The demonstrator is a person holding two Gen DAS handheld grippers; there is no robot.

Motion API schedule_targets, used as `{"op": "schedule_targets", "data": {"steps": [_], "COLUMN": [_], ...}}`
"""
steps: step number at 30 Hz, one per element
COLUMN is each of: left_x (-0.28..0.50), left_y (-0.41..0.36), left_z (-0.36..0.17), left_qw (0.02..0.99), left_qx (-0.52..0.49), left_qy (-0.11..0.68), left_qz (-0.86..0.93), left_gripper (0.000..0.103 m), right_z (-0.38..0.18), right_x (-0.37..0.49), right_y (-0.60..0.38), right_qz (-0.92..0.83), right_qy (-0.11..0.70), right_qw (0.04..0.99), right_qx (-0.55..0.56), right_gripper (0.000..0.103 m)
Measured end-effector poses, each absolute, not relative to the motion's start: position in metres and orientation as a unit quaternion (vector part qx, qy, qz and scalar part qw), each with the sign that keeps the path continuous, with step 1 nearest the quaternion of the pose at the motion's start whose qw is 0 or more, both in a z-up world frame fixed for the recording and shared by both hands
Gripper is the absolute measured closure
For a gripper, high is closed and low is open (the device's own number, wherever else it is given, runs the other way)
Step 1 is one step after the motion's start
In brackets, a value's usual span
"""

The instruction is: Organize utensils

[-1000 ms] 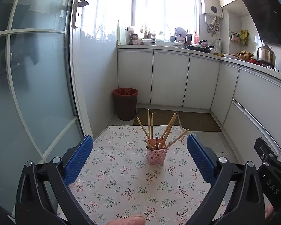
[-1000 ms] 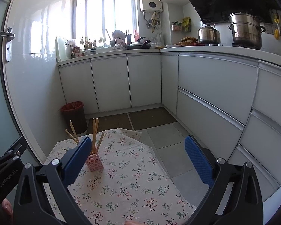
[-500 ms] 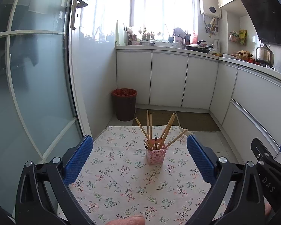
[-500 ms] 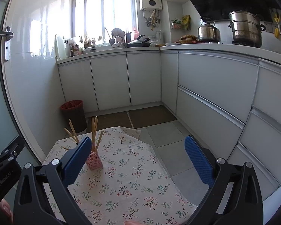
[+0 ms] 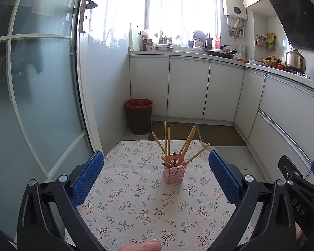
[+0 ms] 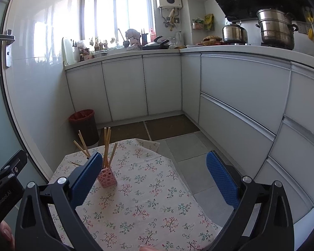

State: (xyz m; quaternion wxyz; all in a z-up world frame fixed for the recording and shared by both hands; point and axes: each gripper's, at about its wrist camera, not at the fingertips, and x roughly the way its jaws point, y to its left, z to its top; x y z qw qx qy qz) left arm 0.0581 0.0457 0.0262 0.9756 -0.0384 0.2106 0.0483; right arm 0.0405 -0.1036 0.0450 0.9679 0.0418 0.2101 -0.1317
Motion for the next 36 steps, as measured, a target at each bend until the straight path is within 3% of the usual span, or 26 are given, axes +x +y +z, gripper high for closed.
{"op": "schedule_targets", "data": {"steps": [15, 29, 33, 36], "left_x": [0.062, 0.0587, 0.0601, 0.0598], "left_y": [0.0461, 0.0409, 0.042, 0.0449], "left_z": [0.0249, 0.0239, 0.0227, 0.0241], "left_qw": [0.975, 0.979, 0.977, 0.977], "left_qx": [-0.035, -0.019, -0.021, -0.03], "left_qy": [0.214, 0.203, 0.209, 0.21], "left_qz": [0.043, 0.029, 0.028, 0.032], "left_gripper": [0.007, 0.016, 0.007, 0.007], "right_z": [0.042, 0.0389, 0.0395, 0.0395], "right_x": [0.0434, 0.0434, 0.0426, 0.0422], "right_y": [-0.1079, -0.11, -0.111, -0.1107], "right_qz": [-0.127, -0.131, -0.131, -0.13], "right_qy": [0.22, 0.221, 0.22, 0.22], "right_qw": [0.966, 0.965, 0.965, 0.965], "right_qx": [0.049, 0.053, 0.056, 0.056], "right_gripper": [0.006, 0.006, 0.006, 0.006]}}
